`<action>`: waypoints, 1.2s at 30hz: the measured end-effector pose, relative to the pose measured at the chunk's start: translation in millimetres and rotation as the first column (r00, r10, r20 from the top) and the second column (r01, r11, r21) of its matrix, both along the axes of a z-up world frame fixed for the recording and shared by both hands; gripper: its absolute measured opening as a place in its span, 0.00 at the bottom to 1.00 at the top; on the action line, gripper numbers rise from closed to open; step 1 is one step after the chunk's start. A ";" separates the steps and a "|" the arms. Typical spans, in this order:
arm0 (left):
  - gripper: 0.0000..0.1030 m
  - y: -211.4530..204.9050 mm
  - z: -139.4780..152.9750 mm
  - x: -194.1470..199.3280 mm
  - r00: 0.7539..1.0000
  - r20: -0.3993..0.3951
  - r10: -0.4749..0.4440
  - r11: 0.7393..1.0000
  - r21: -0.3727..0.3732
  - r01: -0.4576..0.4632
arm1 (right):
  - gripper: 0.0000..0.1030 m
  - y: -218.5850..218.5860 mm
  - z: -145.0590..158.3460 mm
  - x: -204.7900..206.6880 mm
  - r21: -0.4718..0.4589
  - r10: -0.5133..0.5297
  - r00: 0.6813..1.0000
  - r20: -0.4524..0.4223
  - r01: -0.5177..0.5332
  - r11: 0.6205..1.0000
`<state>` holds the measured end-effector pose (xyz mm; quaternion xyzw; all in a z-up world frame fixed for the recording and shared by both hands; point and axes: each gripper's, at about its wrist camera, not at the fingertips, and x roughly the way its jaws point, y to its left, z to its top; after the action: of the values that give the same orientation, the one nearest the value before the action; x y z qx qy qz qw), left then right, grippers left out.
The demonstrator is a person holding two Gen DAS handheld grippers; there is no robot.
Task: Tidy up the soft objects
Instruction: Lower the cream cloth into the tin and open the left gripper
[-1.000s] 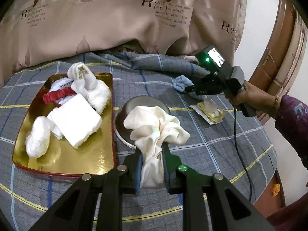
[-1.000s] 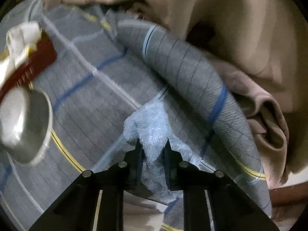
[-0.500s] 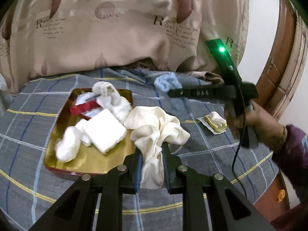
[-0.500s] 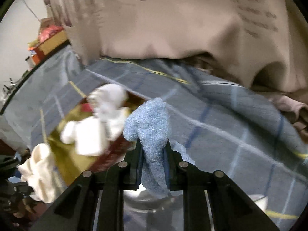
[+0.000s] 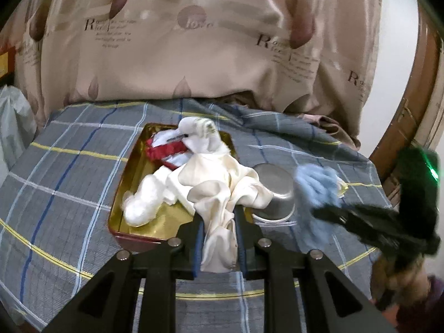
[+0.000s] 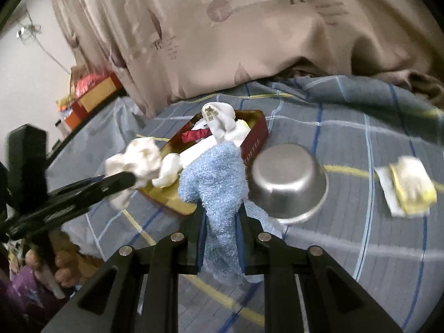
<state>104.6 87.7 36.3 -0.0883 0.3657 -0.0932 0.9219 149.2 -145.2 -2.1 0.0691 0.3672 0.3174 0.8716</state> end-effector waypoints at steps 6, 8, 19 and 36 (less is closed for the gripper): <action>0.19 7.8 -17.3 9.7 1.000 -0.026 0.003 1.000 0.018 -0.003 | 0.16 -13.8 -4.1 -33.4 0.061 -0.056 0.997 0.049 0.053 0.997; 0.19 9.0 -22.4 13.3 0.999 -0.034 -0.007 1.000 0.022 0.007 | 0.16 -16.7 -6.9 -35.9 0.072 -0.069 0.996 0.053 0.065 0.995; 0.19 19.7 -15.0 37.6 1.000 0.015 0.005 0.995 0.100 -0.006 | 0.16 -12.2 -5.8 -39.6 0.062 -0.064 0.994 0.085 0.059 0.996; 0.35 34.1 -52.0 111.5 0.998 -0.052 -0.038 0.980 0.195 0.047 | 0.16 -7.7 -7.7 -36.9 0.057 -0.059 0.996 0.069 0.055 0.997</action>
<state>216.1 121.7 -15.7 0.0088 0.3967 -0.0742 0.9149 112.2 -152.9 -9.8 0.0921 0.3252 0.3047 0.8905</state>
